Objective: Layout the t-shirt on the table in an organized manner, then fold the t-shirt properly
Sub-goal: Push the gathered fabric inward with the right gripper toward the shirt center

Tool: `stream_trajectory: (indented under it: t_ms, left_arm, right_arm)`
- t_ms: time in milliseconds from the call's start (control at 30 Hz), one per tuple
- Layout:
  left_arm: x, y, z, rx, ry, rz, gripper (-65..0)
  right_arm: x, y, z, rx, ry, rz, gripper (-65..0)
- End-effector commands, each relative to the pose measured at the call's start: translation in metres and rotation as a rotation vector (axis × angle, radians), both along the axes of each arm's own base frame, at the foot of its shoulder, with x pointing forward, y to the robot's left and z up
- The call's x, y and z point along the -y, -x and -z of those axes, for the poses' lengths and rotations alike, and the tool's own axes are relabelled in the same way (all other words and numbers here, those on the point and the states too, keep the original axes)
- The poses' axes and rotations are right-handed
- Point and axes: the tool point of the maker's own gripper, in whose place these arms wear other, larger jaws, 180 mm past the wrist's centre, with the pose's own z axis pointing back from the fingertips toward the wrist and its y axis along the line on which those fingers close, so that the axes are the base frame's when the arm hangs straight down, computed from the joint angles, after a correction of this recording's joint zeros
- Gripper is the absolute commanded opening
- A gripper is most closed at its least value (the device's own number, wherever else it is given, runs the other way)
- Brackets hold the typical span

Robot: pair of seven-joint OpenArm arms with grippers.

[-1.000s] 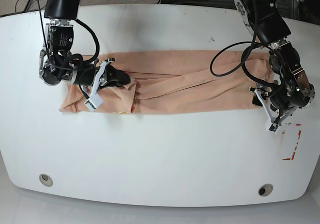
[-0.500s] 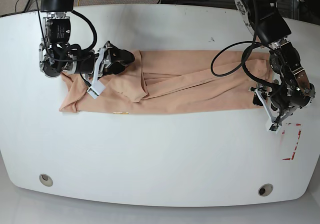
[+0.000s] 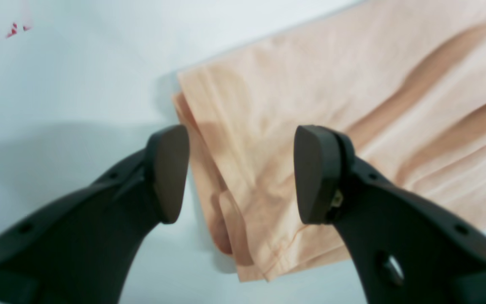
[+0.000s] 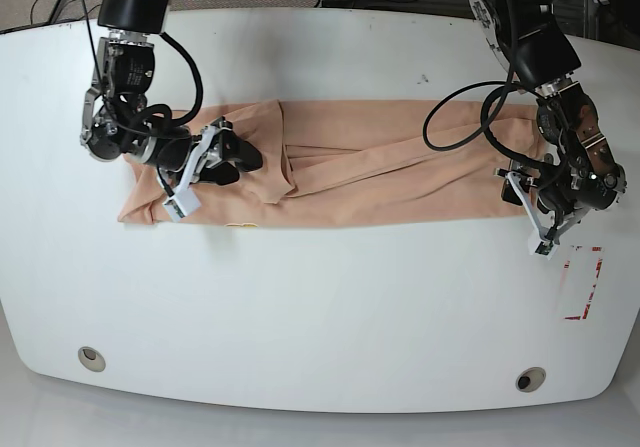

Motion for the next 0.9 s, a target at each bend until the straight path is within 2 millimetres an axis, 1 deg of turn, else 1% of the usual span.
stream_trajectory:
  t_ms: [0,133,233,433,500,633,767,800,833,867]
  left_arm:
    - [-0.002,-0.010,-0.012,0.044,-0.005,0.002,-27.8]
    - [-0.002,-0.010,-0.012,0.045,-0.004,0.003,-27.8]
    - [-0.002,-0.010,-0.013,0.046,-0.004,0.003,-27.8]
    - [-0.002,-0.011,-0.014,0.049,-0.004,0.003,-27.8]
    - [-0.002,-0.012,-0.015,0.051,-0.004,0.003,-27.8]
    - [-0.002,-0.014,-0.017,0.059,-0.005,0.005,-27.8]
    - [-0.002,-0.019,-0.023,0.079,-0.002,0.005,-27.8]
    - [-0.001,-0.020,-0.024,0.082,0.001,0.004,-27.8]
    - [0.001,-0.022,-0.027,0.095,0.017,0.008,-27.8]
    - [0.003,-0.024,-0.028,0.102,0.027,0.011,-27.8]
  right_arm:
    - [-0.005,-0.011,-0.003,0.042,0.025,0.028,-32.2]
    - [-0.017,-0.010,0.014,0.013,0.089,0.039,-32.2]
    - [-0.021,-0.008,0.024,-0.005,0.140,0.044,-32.2]
    - [-0.037,-0.008,0.035,-0.003,0.270,-0.032,-32.3]
    - [-0.039,-0.010,0.028,0.031,0.309,-0.055,-32.5]
    - [-0.032,-0.019,-0.003,0.143,0.377,-0.042,-36.3]
    - [-0.011,-0.028,-0.041,0.278,0.488,-0.016,-41.5]
    - [-0.009,-0.028,-0.044,0.289,0.501,-0.014,-42.0]
    - [0.002,-0.030,-0.050,0.306,0.551,-0.007,-43.4]
    - [0.009,-0.030,-0.050,0.309,0.582,-0.004,-44.2]
